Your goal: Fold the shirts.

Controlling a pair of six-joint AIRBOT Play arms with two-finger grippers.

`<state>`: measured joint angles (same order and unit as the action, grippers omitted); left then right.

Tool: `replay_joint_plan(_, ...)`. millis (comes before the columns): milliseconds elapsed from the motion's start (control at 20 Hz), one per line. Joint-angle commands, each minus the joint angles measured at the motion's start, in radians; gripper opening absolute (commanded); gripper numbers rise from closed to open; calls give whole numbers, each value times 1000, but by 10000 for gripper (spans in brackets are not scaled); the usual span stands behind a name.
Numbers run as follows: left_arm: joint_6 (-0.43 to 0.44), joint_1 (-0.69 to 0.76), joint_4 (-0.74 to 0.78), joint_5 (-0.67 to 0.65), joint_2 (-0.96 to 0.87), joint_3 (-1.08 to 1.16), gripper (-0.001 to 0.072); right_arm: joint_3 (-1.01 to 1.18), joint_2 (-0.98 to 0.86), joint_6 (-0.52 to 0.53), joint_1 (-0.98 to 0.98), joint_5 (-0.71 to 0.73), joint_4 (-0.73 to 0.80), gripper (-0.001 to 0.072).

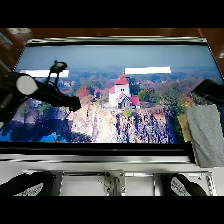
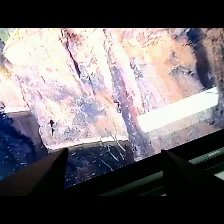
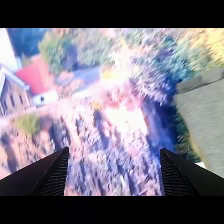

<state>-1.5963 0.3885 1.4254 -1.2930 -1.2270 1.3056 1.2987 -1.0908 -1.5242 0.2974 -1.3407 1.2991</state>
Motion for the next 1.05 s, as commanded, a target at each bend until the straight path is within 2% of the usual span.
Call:
replay_joint_plan(0, -104, 108, 220, -70, -76, 60, 694, -4, -117, -51, -238, -154, 72, 689)
replay_joint_plan(300, -89, 103, 220, -70, -76, 66, 688, -3, -167, -51, -349, -182, 68, 688)
replay_joint_plan(600, -89, 104, 219, -11, -77, 66, 688, -3, -167, -51, -354, -182, 61, 688)
replay_joint_plan(1000, -89, 103, 220, -9, -124, 63, 688, -3, -167, -51, -354, -182, 61, 688)
